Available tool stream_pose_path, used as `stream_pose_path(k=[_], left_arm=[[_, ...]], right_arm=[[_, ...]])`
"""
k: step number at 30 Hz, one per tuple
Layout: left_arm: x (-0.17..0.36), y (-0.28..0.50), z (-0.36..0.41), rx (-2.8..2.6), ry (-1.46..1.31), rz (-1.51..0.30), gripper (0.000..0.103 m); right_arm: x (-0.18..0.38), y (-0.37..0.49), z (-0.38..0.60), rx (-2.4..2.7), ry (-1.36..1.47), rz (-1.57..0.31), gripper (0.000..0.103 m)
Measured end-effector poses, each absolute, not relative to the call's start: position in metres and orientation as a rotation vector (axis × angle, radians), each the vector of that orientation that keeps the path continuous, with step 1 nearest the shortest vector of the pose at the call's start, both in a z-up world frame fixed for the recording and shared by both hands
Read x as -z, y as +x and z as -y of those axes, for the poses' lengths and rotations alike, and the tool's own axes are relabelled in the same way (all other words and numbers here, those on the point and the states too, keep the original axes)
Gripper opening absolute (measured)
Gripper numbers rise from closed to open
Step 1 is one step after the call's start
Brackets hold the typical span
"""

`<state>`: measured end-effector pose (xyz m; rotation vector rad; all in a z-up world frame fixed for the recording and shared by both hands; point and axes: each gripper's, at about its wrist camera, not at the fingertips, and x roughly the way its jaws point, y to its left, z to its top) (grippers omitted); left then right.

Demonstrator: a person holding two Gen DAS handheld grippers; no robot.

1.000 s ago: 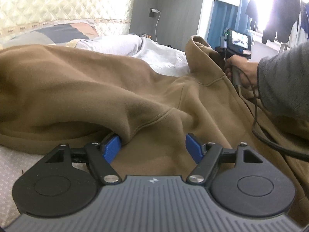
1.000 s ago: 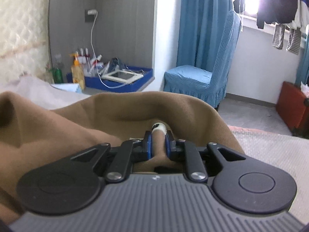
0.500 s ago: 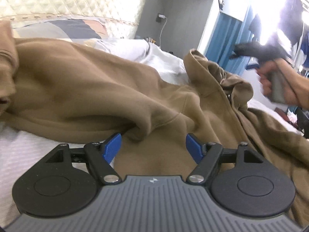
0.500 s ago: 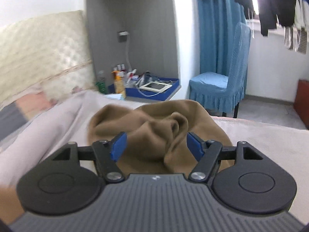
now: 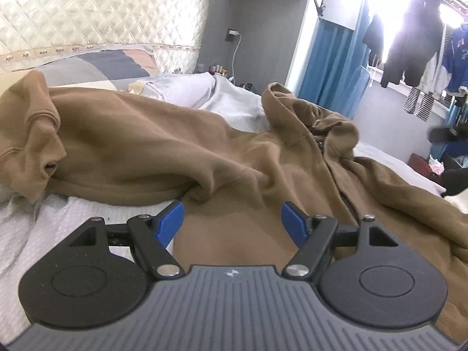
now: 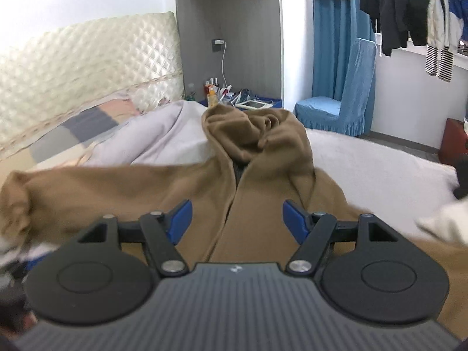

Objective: Fold large clothes

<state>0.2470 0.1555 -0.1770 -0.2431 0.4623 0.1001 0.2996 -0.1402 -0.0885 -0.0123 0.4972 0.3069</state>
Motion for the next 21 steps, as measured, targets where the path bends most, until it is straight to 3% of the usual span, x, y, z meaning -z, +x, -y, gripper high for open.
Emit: stream_pose_path(k=[9, 15, 21], left_arm=[[0.158, 0.185, -0.156, -0.115, -0.31, -0.554, 0.077], [0.157, 0.157, -0.148, -0.149, -0.312, -0.637, 0.077], [0.169, 0.14, -0.15, -0.233, -0.383, -0.732, 0.077]], right_arm=[[0.106, 0.212, 0.19, -0.265, 0.093, -0.632, 0.07], [0.136, 0.202, 0.251, -0.115, 0.213, -0.782, 0.07], [0.181, 0.217, 0.313, 0.075, 0.531, -0.907, 0.07]])
